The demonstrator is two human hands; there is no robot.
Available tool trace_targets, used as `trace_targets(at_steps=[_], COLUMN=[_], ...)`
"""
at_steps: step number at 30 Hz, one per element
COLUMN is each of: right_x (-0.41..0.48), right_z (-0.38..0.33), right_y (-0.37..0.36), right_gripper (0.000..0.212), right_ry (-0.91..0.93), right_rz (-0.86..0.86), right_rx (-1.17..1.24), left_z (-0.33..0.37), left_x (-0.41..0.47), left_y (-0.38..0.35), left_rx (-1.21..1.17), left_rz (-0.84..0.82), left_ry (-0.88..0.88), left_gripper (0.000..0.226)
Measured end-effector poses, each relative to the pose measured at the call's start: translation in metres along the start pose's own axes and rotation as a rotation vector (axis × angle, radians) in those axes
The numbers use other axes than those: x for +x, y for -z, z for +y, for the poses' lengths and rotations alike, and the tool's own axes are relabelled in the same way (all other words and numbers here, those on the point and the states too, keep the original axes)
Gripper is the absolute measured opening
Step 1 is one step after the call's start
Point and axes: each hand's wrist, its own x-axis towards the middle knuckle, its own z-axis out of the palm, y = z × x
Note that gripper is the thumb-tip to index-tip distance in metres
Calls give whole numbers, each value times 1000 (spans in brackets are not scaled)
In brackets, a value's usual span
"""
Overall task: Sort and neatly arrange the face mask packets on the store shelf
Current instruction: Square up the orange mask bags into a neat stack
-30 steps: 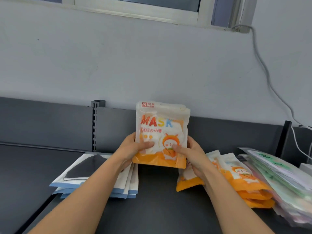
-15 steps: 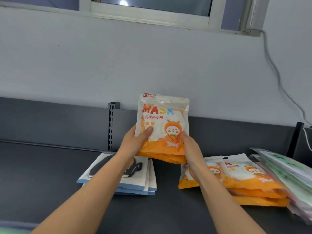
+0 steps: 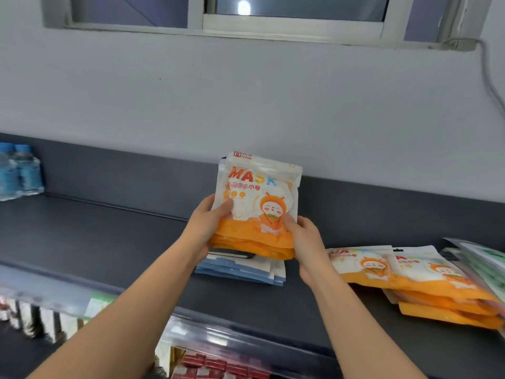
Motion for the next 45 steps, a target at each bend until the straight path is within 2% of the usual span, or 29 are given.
trace_targets(at_steps=[4, 11, 17, 20, 32, 45], right_x=[-25, -55, -73, -80, -96, -43], right_z=[-4, 1, -2, -4, -12, -7], right_y=[-26, -77, -142, -180, -355, -468], right_gripper=[38, 37, 46, 47, 44, 46], right_ry=[4, 10, 10, 7, -33, -70], right_rz=[-28, -102, -202, -241, -288, -315], right_rx=[68, 80, 86, 81, 108, 7], left_z=[1, 1, 16, 24, 57, 66], left_x=[-23, -59, -78, -83, -59, 20], left_y=[24, 77, 136, 174, 348, 451], left_rx=[-15, 46, 31, 33, 36, 59], left_rz=[187, 349, 468, 510, 539, 521], left_ry=[-7, -24, -17, 19, -28, 20], left_gripper=[46, 33, 8, 7, 39, 37])
